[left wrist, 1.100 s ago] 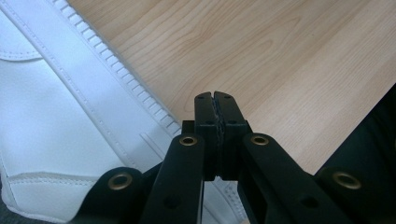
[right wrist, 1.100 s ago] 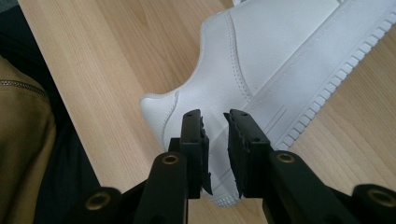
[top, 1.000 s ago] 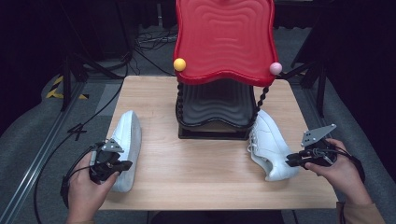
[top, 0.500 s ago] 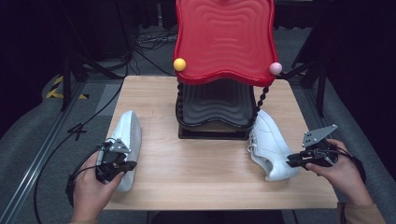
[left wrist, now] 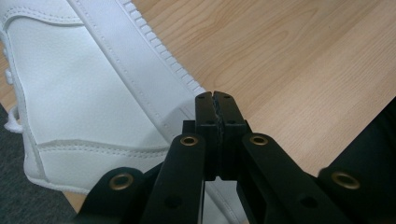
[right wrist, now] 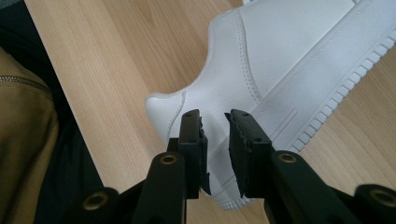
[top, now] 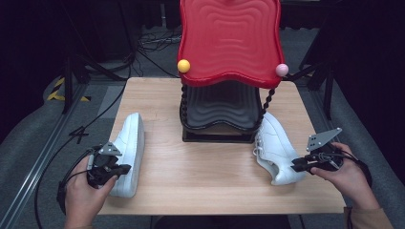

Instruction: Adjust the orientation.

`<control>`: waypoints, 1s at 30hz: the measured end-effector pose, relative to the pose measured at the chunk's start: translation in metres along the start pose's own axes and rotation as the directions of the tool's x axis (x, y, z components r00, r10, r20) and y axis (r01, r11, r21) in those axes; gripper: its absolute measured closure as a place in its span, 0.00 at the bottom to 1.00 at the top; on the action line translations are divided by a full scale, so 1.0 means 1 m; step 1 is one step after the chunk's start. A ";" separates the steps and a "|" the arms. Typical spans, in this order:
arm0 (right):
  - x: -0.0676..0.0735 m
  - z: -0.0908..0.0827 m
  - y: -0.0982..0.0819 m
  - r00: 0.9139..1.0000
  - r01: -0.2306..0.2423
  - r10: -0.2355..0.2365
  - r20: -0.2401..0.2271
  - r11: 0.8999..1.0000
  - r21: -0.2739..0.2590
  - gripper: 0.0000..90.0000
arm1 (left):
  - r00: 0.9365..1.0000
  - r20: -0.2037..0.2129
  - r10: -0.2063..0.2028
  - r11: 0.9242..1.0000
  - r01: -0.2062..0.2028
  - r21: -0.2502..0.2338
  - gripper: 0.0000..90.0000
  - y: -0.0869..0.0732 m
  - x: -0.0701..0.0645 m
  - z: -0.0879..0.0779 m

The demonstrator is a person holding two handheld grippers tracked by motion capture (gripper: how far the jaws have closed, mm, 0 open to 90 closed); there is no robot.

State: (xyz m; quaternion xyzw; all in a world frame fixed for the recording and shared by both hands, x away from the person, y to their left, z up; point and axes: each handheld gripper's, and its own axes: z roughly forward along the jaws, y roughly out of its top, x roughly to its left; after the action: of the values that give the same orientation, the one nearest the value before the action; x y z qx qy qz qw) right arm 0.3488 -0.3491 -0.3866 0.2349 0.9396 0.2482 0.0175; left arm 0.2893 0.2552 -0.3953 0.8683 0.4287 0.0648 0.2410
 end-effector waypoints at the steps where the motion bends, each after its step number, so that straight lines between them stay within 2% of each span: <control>1: 0.000 0.000 0.000 1.000 0.002 -0.002 0.000 1.000 0.001 0.83 | 1.000 0.007 0.005 1.000 -0.005 -0.002 1.00 0.001 -0.001 0.001; 2: 0.000 0.000 0.000 1.000 -0.001 0.001 -0.001 1.000 0.000 0.83 | 1.000 0.022 0.005 1.000 -0.005 -0.009 1.00 0.003 -0.004 0.003; 4: 0.000 0.001 0.000 1.000 -0.001 0.001 -0.001 1.000 0.002 0.83 | 1.000 0.022 0.005 1.000 -0.005 -0.009 1.00 0.003 -0.004 0.003; 8: 0.000 0.000 0.000 1.000 0.000 0.000 -0.003 1.000 0.001 0.83 | 0.999 0.034 0.038 0.999 -0.038 -0.001 1.00 0.010 -0.011 0.008; 11: 0.001 0.000 0.000 1.000 -0.001 0.001 -0.003 1.000 -0.004 0.82 | 0.994 0.078 0.071 0.997 -0.071 0.000 1.00 0.019 -0.018 0.016; 13: 0.001 0.000 -0.001 1.000 -0.001 0.001 -0.003 1.000 0.000 0.82 | 0.991 0.092 0.093 0.995 -0.095 0.018 1.00 0.025 -0.024 0.023; 16: 0.001 0.000 -0.002 1.000 -0.004 0.004 -0.003 1.000 -0.002 0.82 | 0.989 0.076 0.126 0.991 -0.129 0.040 1.00 0.033 -0.033 0.030; 17: 0.001 -0.001 -0.003 1.000 -0.001 0.001 -0.003 1.000 -0.001 0.82 | 0.987 0.092 0.135 0.990 -0.138 0.032 1.00 0.035 -0.035 0.031; 18: 0.001 -0.001 -0.003 1.000 -0.001 0.001 -0.003 1.000 -0.001 0.82 | 0.987 0.092 0.135 0.990 -0.138 0.032 0.95 0.035 -0.035 0.031; 20: 0.001 -0.001 -0.004 1.000 -0.006 0.006 -0.002 1.000 -0.002 0.81 | 0.974 0.174 0.146 0.989 -0.143 -0.032 0.95 0.041 -0.038 0.030; 21: 0.001 -0.001 -0.005 1.000 -0.011 0.011 -0.001 1.000 -0.003 0.81 | 0.972 0.170 0.161 0.987 -0.156 -0.044 0.94 0.043 -0.041 0.028; 22: 0.001 -0.001 -0.005 1.000 -0.010 0.010 0.000 1.000 -0.003 0.81 | 0.974 0.151 0.166 0.986 -0.163 -0.035 0.91 0.046 -0.044 0.027; 24: 0.002 -0.001 -0.005 1.000 -0.011 0.011 -0.001 1.000 0.002 0.81 | 0.970 0.152 0.188 0.982 -0.183 -0.045 0.90 0.049 -0.050 0.023; 27: 0.002 -0.001 -0.005 1.000 -0.012 0.012 -0.004 1.000 0.004 0.80 | 0.974 0.116 0.192 0.981 -0.191 -0.020 0.87 0.050 -0.055 0.022; 30: 0.002 -0.001 -0.005 1.000 -0.012 0.012 -0.004 1.000 0.003 0.80 | 0.975 0.114 0.188 0.982 -0.187 -0.016 0.85 0.050 -0.055 0.020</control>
State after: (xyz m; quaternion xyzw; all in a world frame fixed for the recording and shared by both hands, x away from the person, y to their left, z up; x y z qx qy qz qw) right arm 0.3446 -0.3524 -0.3884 0.2400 0.9386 0.2473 0.0136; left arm 0.2970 0.1799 -0.3840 0.9065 0.3300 0.0381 0.2606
